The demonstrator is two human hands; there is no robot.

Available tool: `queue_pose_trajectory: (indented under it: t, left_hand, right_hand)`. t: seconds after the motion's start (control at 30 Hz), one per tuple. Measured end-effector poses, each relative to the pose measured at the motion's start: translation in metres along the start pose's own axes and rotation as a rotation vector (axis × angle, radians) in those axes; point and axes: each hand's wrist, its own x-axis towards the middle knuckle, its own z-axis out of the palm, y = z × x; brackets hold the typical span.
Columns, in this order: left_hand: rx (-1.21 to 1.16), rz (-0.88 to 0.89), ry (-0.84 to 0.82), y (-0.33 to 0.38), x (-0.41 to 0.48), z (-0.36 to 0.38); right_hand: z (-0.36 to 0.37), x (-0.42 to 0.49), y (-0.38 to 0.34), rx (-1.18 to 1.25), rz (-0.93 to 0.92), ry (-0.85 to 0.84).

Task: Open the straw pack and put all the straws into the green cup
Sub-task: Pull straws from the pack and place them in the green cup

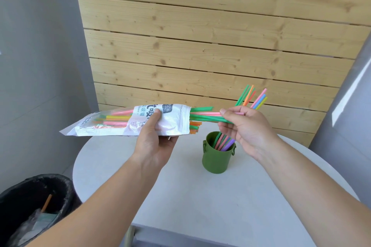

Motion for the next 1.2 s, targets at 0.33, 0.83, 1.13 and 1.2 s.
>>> queue_pose_trajectory:
  t: [0.33,0.83,1.13,1.2]
  left_hand:
    - [-0.028,-0.003,-0.003,-0.001,0.0,0.0]
    - [0.013,-0.006,0.024,-0.001,0.003,-0.002]
    - [0.024,0.015,0.038,-0.003,0.004,-0.003]
    - [0.019,0.017,0.04,-0.002,0.003,-0.003]
  right_hand:
    - [0.0,-0.001,0.001,-0.102,-0.034,-0.018]
    - [-0.012,0.004,0.0,-0.186,-0.025,-0.036]
    - [-0.01,0.0,0.001,-0.089,0.077,-0.043]
    - [-0.011,0.0,0.001,-0.123,0.066,-0.031]
